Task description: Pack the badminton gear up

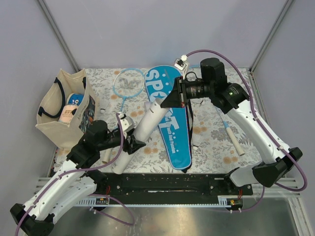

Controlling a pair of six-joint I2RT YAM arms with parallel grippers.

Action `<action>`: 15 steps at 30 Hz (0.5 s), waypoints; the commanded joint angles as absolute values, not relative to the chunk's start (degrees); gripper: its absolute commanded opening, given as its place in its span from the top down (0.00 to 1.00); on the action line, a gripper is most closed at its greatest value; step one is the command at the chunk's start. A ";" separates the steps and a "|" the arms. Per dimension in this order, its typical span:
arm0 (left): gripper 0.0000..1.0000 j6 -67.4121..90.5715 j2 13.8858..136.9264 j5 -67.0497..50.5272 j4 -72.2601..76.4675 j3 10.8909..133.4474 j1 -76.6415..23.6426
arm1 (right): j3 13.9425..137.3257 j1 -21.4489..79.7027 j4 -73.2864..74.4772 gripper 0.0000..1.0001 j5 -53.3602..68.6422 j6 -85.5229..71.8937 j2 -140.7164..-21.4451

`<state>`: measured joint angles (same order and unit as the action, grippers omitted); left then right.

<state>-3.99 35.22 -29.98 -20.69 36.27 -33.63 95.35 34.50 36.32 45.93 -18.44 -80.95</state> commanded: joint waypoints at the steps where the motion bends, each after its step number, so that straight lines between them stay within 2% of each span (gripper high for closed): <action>1: 0.59 -5.45 33.14 -31.02 -15.03 35.34 -33.75 | 93.69 30.86 27.69 0.97 51.94 -24.87 -78.31; 15: 0.61 -5.98 32.43 -29.89 -14.50 34.28 -33.75 | 90.18 23.73 24.52 0.96 51.08 -27.95 -73.66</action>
<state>-5.17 33.30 -29.58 -18.79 33.95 -33.63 92.07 24.58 27.33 51.99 -26.59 -75.83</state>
